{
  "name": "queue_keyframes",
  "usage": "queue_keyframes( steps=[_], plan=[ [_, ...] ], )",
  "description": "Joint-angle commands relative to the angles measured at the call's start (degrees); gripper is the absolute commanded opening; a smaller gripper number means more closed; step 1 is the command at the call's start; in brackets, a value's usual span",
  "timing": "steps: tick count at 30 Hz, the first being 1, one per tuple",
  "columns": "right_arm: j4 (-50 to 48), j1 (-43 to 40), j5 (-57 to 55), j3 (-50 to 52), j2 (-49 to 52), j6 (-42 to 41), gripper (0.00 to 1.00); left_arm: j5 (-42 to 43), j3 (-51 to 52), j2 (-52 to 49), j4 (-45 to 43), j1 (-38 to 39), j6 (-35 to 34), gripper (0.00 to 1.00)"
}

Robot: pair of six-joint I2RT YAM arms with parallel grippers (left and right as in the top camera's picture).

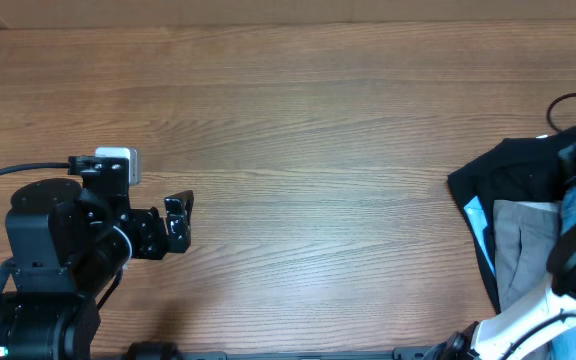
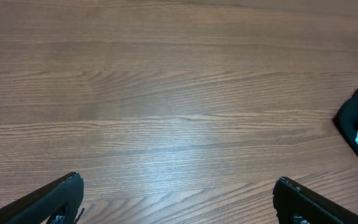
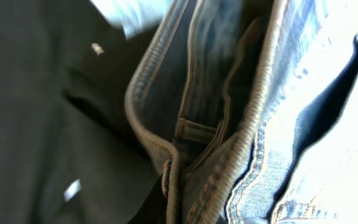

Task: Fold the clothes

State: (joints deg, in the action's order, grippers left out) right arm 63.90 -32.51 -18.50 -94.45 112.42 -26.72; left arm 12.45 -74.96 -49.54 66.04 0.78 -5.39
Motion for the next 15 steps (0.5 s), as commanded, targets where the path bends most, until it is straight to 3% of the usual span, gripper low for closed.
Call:
queue_keyframes(
  steps=[1,9,11,15],
  plan=[
    [-1.27,1.14,6.32,-10.97,-10.97,3.54,0.04,1.14,-1.38,0.04,-0.09,0.44,1.14,1.00],
    [-0.39,6.75,23.37,-35.23,-18.49,7.04,0.04,1.11,-1.38,0.04,-0.11,0.44,1.16,1.00],
    [-1.31,12.94,23.58,-41.70,-18.47,7.06,0.04,1.09,-1.40,0.04,-0.15,0.44,1.16,1.00],
    [-6.71,26.99,23.54,-43.52,-18.10,7.02,0.04,0.20,-2.08,0.07,-0.52,0.42,1.16,1.00]
  ],
)
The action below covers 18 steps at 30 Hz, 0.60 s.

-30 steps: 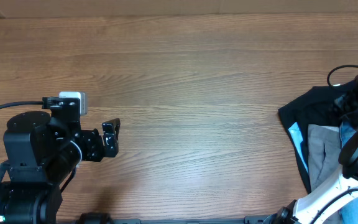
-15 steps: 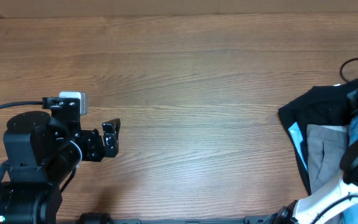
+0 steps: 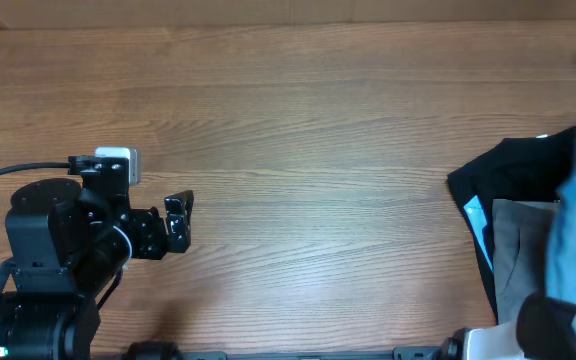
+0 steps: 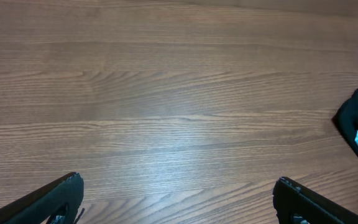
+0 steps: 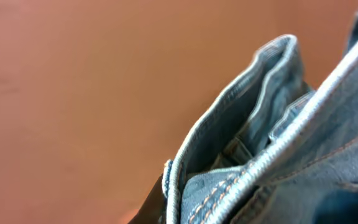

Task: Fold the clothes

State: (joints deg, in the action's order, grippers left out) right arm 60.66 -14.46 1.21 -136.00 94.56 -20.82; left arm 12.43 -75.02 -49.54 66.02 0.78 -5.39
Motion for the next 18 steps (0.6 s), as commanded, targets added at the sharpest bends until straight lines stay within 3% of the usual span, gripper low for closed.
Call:
queue_keyframes(
  steps=[1,12,13,14,18],
  plan=[
    [-4.24,12.15,3.82,-1.97,0.22,1.11,0.04,-0.44,-2.51,0.07,-0.50,0.42,1.14,1.00],
    [-6.73,47.98,4.50,-1.97,17.57,-0.59,0.04,-2.78,-13.97,0.07,0.87,0.42,1.18,1.00],
    [-6.71,51.39,4.09,-1.97,19.34,-0.02,0.29,-2.80,-14.99,0.07,1.31,0.42,1.18,1.00],
    [-6.73,53.48,2.54,-1.97,20.26,0.11,0.45,-2.80,-15.43,0.07,1.53,0.42,1.20,1.00],
    [-6.58,57.24,-9.86,-2.23,20.17,0.07,0.64,-2.75,-16.24,0.07,3.21,0.42,1.62,1.00]
  ],
)
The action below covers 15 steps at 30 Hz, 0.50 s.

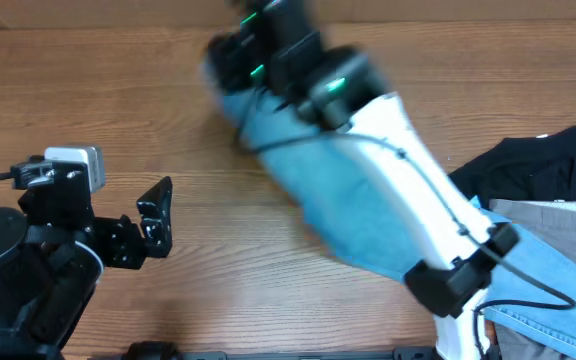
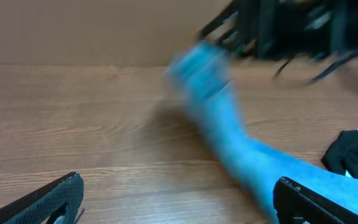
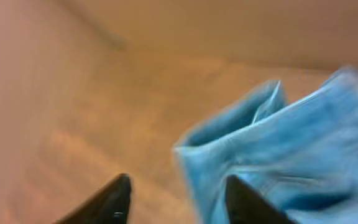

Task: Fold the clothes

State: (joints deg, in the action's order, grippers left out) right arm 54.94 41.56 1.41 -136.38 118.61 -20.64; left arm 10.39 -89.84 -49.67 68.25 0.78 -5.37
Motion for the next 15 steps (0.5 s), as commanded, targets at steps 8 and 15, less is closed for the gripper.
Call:
queue_keyframes(
  steps=[8,15],
  plan=[
    [1.79,-7.39,-20.15,-2.99,-19.10,2.69,0.65,3.30,-1.38,-2.67,5.31,0.44,1.99,1.00],
    [12.44,-12.11,-18.95,-2.99,-32.63,1.46,0.62,6.38,-0.55,-16.72,5.46,0.57,3.50,0.74]
  ],
)
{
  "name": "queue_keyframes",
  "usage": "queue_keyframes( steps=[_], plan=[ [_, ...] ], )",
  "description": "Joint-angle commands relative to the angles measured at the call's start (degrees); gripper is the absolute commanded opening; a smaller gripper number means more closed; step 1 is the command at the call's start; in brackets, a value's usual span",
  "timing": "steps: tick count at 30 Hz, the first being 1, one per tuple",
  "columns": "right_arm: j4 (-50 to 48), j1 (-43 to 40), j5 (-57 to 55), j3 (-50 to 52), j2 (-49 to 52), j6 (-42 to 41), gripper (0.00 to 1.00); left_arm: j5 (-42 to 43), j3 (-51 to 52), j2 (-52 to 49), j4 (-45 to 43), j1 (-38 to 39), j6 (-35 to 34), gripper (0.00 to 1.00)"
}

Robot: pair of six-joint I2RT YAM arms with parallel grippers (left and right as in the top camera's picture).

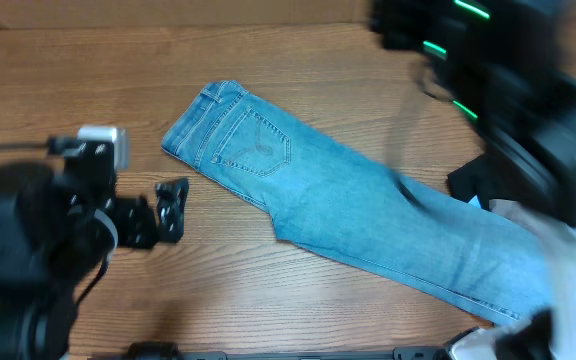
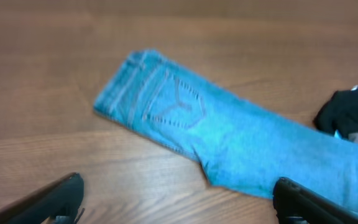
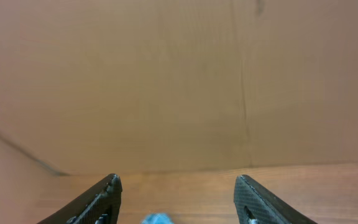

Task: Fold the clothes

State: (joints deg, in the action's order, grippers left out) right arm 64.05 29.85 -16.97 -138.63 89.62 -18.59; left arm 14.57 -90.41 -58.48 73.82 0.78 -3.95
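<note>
A pair of light blue jeans point(image 1: 348, 210) lies flat and diagonal on the table, back pockets up, waist point(image 1: 203, 120) at the upper left, legs running to the lower right. In the left wrist view the jeans point(image 2: 229, 134) spread ahead of my left gripper point(image 2: 179, 205), which is open and empty. From above, the left gripper point(image 1: 173, 205) sits just left of the waist, apart from it. My right gripper point(image 3: 179, 199) is open and empty, facing a brown wall, with a scrap of blue denim point(image 3: 157, 219) below it. The right arm point(image 1: 488, 70) is blurred at the upper right.
A black garment point(image 1: 468, 185) lies at the right edge beside the jeans' legs, also seen as a dark heap point(image 2: 347, 112) from the left wrist. The wooden table point(image 1: 298, 60) stretches behind the jeans. A brown wall point(image 3: 166, 81) stands at the back.
The jeans, then hanging blurred from my right gripper over the table's middle, now lie spread flat. The right gripper has let go, stands open, and the arm is at the upper right.
My right gripper was down in the clothes pile at the right, against the jeans. Then the jeans were up off the pile. Then they hung over the table's middle. Now they lie flat and released, with the left gripper open beside the waist.
</note>
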Motion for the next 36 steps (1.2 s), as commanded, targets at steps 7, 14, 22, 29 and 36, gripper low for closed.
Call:
queue_keyframes(
  steps=[7,14,22,29,36],
  plan=[
    [13.86,-3.15,-0.52,-0.72,-5.62,-4.50,0.62,1.31,0.02,-25.88,-1.20,3.76,2.05,0.27],
    [21.14,-6.19,0.61,-0.44,-1.60,-5.70,0.59,-9.66,0.02,-43.58,-6.82,6.60,-0.76,0.04],
    [27.15,-9.53,8.37,-0.44,6.34,-5.66,0.59,-11.28,0.02,-61.09,-17.49,6.60,-2.01,0.04],
    [31.43,-12.63,9.73,-0.42,11.74,-5.64,0.60,-20.55,0.02,-68.85,-23.26,3.78,-11.45,0.04],
    [32.52,-18.12,9.55,1.05,13.38,-5.44,0.64,-26.91,0.04,-69.64,-17.42,-7.28,-16.90,0.04]
  ],
)
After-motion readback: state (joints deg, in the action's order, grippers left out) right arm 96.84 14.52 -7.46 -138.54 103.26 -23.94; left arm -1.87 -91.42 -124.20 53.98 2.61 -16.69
